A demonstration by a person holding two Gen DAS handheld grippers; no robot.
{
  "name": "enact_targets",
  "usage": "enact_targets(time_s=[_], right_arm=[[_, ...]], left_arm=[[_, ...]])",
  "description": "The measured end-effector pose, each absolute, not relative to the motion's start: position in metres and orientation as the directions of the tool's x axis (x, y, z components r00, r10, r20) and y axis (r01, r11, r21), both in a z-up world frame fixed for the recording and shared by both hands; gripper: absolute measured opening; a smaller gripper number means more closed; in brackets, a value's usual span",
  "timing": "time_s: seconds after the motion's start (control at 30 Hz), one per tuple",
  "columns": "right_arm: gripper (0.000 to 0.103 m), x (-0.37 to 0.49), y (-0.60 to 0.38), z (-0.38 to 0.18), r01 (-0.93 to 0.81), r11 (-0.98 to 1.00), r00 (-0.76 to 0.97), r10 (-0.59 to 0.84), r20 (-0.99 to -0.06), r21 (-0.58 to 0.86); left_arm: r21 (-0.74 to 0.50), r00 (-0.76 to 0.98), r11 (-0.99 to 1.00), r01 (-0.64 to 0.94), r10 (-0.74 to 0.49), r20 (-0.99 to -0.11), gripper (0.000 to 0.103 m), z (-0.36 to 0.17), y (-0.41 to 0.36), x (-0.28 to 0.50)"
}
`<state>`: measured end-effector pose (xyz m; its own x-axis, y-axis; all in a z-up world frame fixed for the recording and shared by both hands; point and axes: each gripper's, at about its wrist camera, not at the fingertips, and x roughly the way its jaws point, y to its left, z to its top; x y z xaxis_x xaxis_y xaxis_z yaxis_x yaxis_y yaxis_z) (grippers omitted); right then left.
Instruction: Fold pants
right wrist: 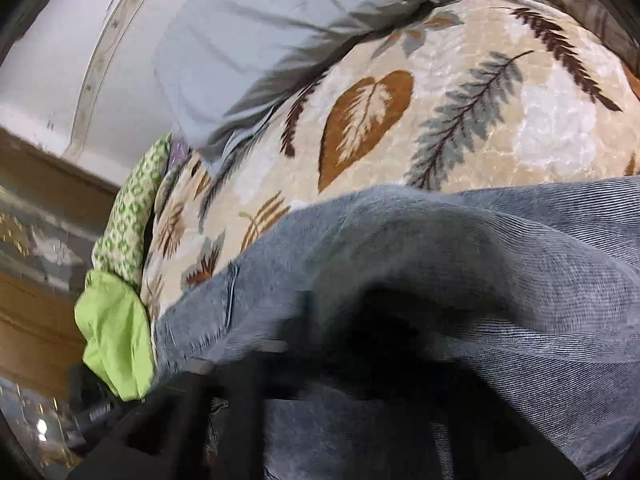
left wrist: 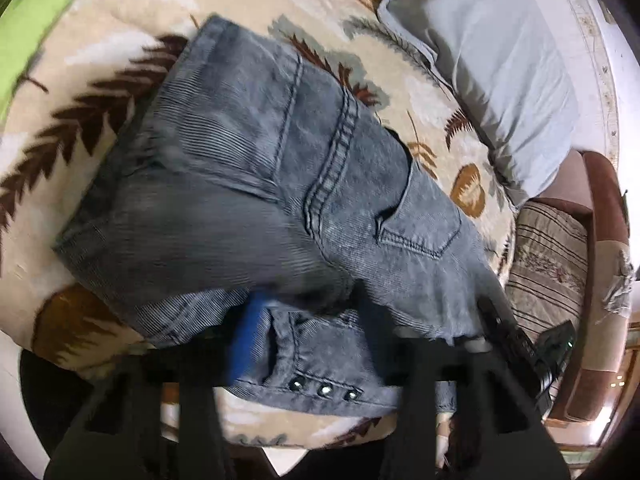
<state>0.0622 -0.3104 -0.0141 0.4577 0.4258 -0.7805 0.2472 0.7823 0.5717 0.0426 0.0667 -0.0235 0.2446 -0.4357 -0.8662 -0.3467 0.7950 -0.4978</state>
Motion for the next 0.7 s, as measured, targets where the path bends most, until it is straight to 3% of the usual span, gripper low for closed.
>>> enact_targets(time_s=[0.13, 0.23, 0.47, 0.7], right_arm=[[0.002, 0.049, -0.304, 0.001, 0.187, 0.8, 0.482, 0.431, -0.763, 0.57], [0.002, 0.034, -0.301, 0.017, 0.142, 0.804, 0.497, 0.447, -0.743, 0.578], [0.002, -0.019, -0.289, 0.025, 0.071, 0.787, 0.457, 0.52, -0.721, 0.613], [0.002, -0.048, -0.282, -0.012, 0.114, 0.772, 0.37, 0.552, -0.747, 0.626]], left_arm=[[-0.491, 0.264, 0.807, -0.327, -0.421, -0.868, 0.018, -0.018, 0.069, 0.04], [-0.484, 0.284, 0.822, -0.301, -0.407, -0.868, 0.015, -0.009, 0.069, 0.033], [-0.465, 0.321, 0.848, -0.255, -0.379, -0.868, 0.015, 0.007, 0.081, -0.002], [-0.439, 0.256, 0.853, -0.283, -0.374, -0.891, 0.015, -0.024, 0.088, -0.021]])
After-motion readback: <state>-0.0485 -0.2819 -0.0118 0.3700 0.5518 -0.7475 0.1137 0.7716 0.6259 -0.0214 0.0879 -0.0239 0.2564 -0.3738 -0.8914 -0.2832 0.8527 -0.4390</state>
